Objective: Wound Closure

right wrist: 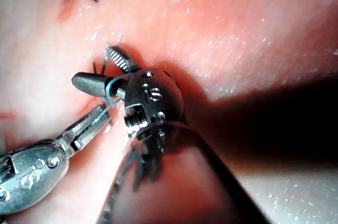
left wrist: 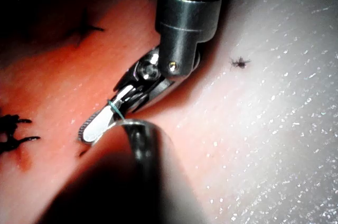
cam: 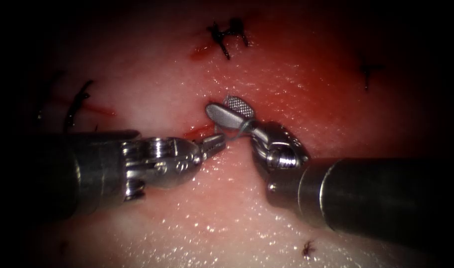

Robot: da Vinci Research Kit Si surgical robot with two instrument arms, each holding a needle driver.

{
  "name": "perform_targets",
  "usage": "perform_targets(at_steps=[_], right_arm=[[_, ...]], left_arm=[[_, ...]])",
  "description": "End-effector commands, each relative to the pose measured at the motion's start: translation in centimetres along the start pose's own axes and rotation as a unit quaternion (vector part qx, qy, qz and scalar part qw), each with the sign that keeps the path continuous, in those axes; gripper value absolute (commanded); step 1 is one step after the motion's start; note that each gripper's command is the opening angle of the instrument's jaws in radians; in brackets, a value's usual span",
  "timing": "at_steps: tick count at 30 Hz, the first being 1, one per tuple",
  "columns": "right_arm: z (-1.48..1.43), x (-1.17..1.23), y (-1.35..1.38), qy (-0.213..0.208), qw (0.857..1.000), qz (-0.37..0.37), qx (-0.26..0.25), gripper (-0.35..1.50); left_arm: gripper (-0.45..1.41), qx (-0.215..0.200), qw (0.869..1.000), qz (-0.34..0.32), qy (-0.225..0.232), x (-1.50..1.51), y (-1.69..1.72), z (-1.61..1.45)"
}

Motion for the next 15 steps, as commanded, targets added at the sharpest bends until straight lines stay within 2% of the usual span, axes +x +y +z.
perform_targets(at_steps=[1,6,11,12,13,14,15], right_arm=[[0.08,-0.07,0.05,-0.001,1.000,0.006,0.002,1.03],[0.19,-0.10,0.05,-0.005,1.000,0.019,0.007,1.03],[0.25,-0.18,0.08,-0.017,1.000,0.015,-0.001,0.93],[0.25,-0.19,0.09,-0.021,1.000,0.013,-0.004,0.83],[0.27,-0.19,0.12,-0.022,1.000,0.011,-0.013,0.49],[0.28,-0.21,0.15,-0.029,0.999,0.005,-0.036,-0.35],[0.27,-0.23,0.16,-0.034,0.999,0.003,-0.042,-0.35]], left_arm=[[-0.45,-0.003,1.000,0.001,-0.001,0.02,0.05,0.07],[-0.45,-0.005,1.000,0.002,-0.001,0.02,0.09,0.08],[-0.45,-0.009,1.000,0.005,-0.001,0.02,0.13,0.09],[-0.45,-0.010,1.000,0.005,-0.002,0.02,0.14,0.09],[-0.45,-0.011,1.000,0.003,0.000,0.01,0.15,0.09],[-0.45,-0.012,1.000,0.003,0.000,0.00,0.15,0.08],[-0.45,-0.012,1.000,0.003,0.000,0.00,0.15,0.08]])
